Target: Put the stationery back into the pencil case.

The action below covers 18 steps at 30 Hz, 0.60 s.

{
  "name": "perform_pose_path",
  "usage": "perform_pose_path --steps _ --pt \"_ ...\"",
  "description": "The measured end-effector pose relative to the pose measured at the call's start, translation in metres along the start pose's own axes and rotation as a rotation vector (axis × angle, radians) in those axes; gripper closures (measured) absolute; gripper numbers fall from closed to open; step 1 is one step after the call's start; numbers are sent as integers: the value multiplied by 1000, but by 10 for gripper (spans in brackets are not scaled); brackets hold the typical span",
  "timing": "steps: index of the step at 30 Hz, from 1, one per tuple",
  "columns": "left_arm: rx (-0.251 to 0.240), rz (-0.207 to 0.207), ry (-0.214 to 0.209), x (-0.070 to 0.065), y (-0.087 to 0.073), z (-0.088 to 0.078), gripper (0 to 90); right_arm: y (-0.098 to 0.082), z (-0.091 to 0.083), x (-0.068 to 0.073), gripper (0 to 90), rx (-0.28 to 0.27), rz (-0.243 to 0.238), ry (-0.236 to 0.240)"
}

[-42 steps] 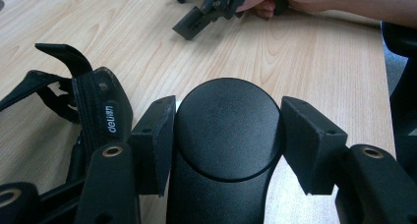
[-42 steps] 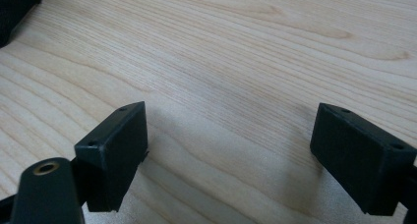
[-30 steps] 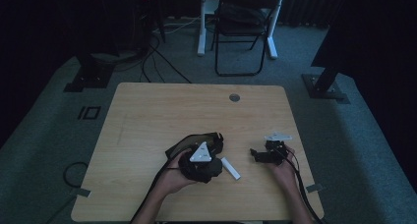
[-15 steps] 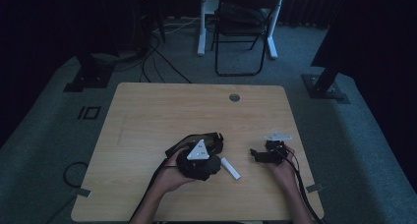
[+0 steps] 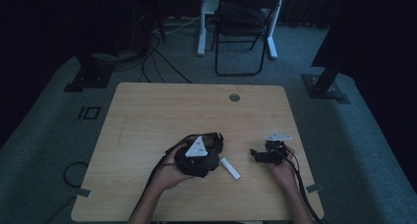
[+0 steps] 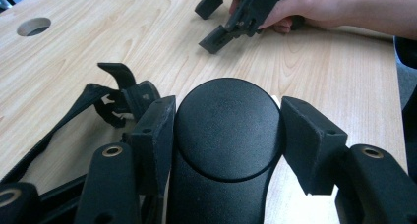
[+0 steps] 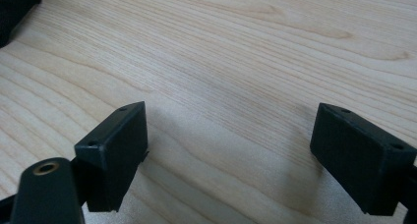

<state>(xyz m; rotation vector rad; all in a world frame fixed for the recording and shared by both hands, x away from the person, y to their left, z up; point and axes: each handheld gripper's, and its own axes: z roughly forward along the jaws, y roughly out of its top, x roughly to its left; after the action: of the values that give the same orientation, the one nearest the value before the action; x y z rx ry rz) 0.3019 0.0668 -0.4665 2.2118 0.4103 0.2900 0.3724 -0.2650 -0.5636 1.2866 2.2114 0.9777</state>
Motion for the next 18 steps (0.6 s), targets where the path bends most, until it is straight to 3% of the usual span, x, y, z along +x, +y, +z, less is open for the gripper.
perform_pose_path --steps 18 --pt "-3 -11 67 14 0 -10 417 0 0 0 142 0 0 0"
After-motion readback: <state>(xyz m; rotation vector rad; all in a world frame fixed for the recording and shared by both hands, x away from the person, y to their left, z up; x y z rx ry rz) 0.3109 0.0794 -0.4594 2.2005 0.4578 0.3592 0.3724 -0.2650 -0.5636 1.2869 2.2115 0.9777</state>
